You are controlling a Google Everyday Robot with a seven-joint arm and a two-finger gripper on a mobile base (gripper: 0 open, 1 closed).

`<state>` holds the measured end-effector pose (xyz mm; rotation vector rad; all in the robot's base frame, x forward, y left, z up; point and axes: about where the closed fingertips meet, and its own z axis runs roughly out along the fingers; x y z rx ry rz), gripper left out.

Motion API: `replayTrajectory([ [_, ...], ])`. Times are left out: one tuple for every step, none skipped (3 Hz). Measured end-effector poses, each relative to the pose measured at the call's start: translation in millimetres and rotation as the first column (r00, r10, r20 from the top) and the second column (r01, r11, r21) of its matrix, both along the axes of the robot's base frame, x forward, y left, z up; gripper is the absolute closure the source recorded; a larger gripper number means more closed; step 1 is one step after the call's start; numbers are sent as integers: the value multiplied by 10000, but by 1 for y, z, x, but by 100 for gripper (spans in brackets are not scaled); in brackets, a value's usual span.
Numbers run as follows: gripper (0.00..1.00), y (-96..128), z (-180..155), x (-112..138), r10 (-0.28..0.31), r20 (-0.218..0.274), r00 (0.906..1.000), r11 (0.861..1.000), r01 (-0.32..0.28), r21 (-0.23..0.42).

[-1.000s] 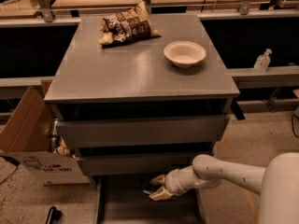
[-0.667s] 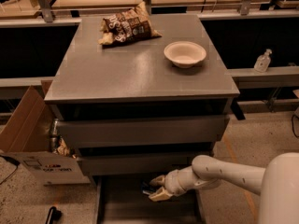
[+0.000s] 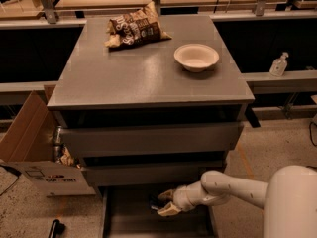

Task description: Place rxbar blueberry into bottom drawer

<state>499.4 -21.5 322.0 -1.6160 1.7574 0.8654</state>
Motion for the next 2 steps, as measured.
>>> replayTrajectory([
  [82,1,-57,7,51,329,9994,10000,-50,-15],
  [58,-1,-98,10,110,702,9975,9995,-131,299],
])
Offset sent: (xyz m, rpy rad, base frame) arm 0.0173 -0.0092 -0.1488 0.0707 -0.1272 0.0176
